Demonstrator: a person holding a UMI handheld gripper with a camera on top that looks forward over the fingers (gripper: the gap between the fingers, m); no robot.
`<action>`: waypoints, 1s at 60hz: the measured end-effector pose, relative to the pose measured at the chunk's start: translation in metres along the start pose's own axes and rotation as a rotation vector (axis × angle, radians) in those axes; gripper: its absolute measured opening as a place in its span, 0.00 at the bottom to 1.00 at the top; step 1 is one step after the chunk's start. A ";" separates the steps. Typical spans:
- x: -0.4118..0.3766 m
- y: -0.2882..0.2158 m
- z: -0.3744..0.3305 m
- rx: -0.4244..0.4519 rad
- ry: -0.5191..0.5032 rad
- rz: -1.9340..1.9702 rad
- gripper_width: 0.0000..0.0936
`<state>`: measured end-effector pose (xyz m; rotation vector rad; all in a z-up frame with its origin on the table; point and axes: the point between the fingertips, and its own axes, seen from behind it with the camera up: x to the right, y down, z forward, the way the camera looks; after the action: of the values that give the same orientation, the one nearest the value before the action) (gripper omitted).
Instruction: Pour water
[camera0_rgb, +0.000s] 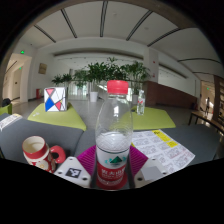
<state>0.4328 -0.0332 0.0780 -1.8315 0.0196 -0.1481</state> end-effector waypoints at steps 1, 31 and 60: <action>0.000 0.000 0.000 -0.005 0.001 -0.003 0.53; -0.016 -0.022 -0.186 -0.200 0.038 -0.033 0.91; -0.043 -0.092 -0.441 -0.165 0.002 0.079 0.91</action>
<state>0.3352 -0.4287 0.2749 -1.9923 0.1082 -0.0946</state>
